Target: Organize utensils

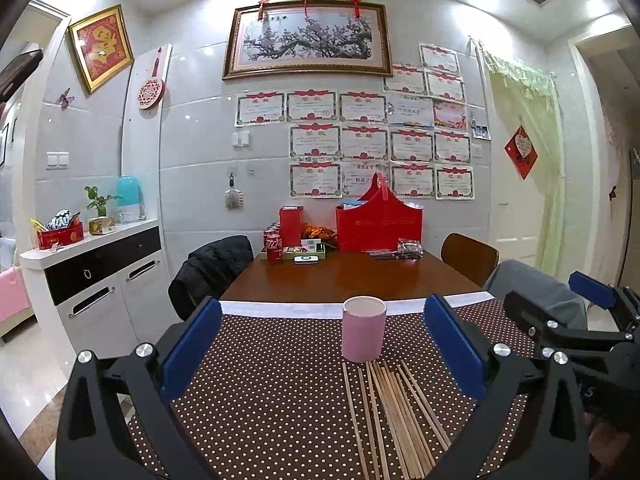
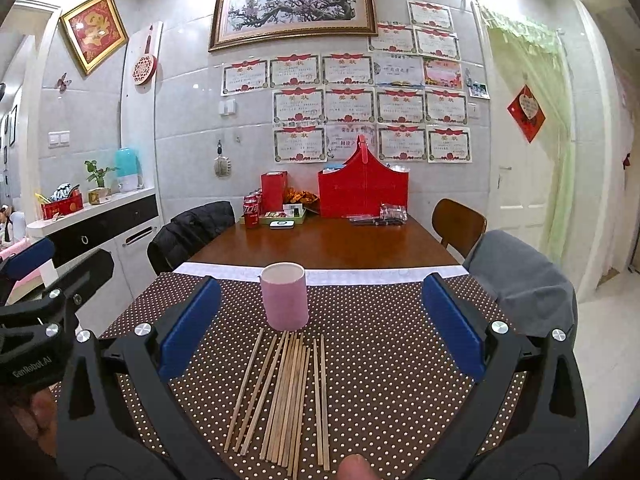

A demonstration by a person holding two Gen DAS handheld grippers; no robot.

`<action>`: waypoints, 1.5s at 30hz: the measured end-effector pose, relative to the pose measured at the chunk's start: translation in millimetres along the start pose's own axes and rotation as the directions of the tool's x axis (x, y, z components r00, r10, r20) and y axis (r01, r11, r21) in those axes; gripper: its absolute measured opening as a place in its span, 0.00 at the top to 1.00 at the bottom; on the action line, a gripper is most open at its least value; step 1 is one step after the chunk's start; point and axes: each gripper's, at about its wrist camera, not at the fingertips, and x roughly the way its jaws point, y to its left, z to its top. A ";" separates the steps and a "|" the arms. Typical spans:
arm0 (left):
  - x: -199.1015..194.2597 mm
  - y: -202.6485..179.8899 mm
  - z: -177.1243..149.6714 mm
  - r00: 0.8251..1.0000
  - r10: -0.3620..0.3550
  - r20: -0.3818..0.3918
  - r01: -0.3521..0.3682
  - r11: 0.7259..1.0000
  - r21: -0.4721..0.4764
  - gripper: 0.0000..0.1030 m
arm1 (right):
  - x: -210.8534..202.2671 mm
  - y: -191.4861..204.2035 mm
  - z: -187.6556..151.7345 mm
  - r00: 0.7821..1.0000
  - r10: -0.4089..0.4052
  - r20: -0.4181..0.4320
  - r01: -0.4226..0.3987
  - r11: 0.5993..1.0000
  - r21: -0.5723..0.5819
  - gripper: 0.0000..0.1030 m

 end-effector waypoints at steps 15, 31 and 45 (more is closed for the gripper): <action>3.9 8.9 6.0 0.994 -0.021 0.104 0.028 0.997 -0.066 0.04 | 1.7 1.5 5.3 1.000 -0.010 0.022 0.010 1.000 -0.011 0.05; 18.6 20.5 10.4 0.999 -0.016 0.051 0.019 0.997 -0.073 0.04 | 5.6 2.8 7.7 1.000 -0.008 0.026 0.008 1.000 -0.024 0.05; 36.8 21.3 4.7 0.999 -0.040 0.005 0.040 0.998 -0.037 0.04 | 10.8 1.6 12.5 1.000 0.003 0.014 -0.003 1.000 -0.030 0.05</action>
